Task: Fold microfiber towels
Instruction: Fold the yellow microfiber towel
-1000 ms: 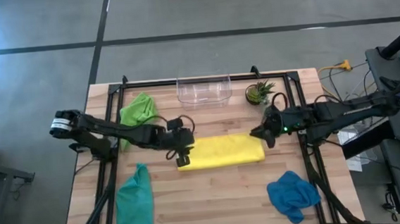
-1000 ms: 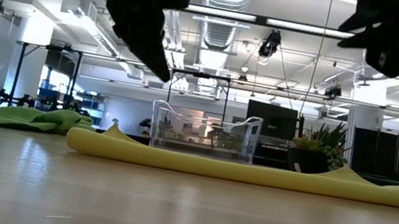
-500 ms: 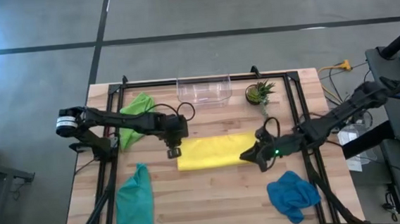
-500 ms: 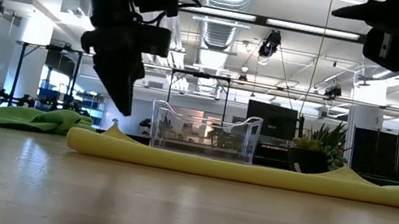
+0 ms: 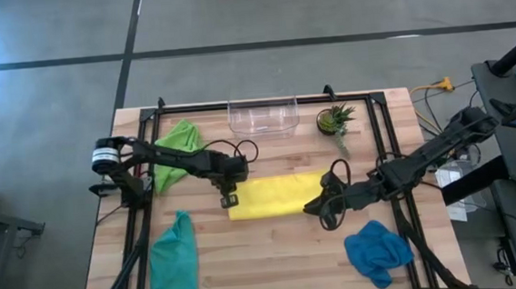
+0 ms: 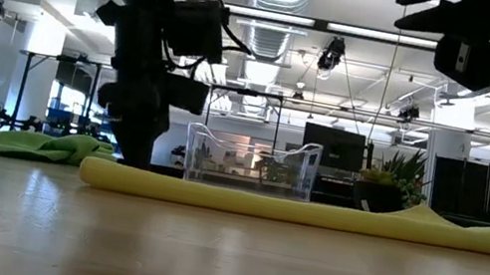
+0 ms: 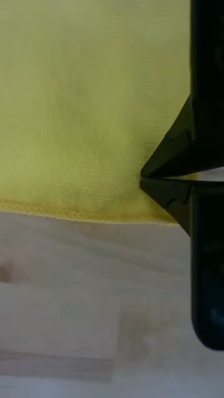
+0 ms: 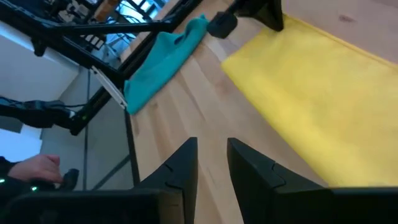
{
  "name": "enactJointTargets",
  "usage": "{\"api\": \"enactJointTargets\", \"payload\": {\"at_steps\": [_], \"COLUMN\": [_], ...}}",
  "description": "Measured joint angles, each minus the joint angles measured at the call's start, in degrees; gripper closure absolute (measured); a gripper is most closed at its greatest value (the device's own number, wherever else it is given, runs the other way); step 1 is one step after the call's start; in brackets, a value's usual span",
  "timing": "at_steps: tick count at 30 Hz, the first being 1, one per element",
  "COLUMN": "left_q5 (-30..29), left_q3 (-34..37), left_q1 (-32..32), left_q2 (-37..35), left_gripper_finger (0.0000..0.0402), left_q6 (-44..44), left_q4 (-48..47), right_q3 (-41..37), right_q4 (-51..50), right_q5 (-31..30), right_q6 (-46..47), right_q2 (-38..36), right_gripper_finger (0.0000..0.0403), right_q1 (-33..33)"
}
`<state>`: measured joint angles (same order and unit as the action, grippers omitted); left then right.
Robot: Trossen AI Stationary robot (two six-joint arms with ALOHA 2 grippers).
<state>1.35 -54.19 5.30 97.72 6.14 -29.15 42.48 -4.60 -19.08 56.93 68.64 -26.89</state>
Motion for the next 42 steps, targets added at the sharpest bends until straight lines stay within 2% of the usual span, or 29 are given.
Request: {"api": "enactJointTargets", "payload": {"at_steps": [4, 12, 24, 29, 35, 42], "left_q5": [0.2, 2.3, 2.9, 0.2, 0.0, 0.0], "left_q3": [-0.2, 0.0, -0.1, -0.2, -0.8, -4.2], "left_q1": [-0.5, -4.7, -17.3, -21.5, -24.6, -27.5], "left_q2": [1.2, -1.4, -2.2, -1.7, 0.6, 3.7], "left_gripper_finger": [0.04, 0.04, 0.04, 0.04, 0.04, 0.04], "left_q6": [4.1, 13.7, 33.4, 41.0, 48.7, 53.3], "left_q4": [-0.3, -2.4, 0.7, 4.2, 7.8, 8.0], "right_q3": [-0.1, -0.1, -0.2, -0.2, -0.2, -0.2], "right_q4": [-1.3, -9.9, -20.2, -22.4, -22.8, -23.5], "right_q5": [1.5, 1.5, 1.0, 0.9, 0.9, 1.0], "right_q6": [-0.4, -1.5, -6.9, -9.1, -10.5, -10.5], "right_q2": [-1.8, -7.0, -14.4, -16.2, -17.1, -17.8], "right_gripper_finger": [0.032, 0.0323, 0.0323, 0.0323, 0.0323, 0.0323], "right_q1": [0.0, -0.4, -0.3, -0.3, -0.3, -0.3]}}
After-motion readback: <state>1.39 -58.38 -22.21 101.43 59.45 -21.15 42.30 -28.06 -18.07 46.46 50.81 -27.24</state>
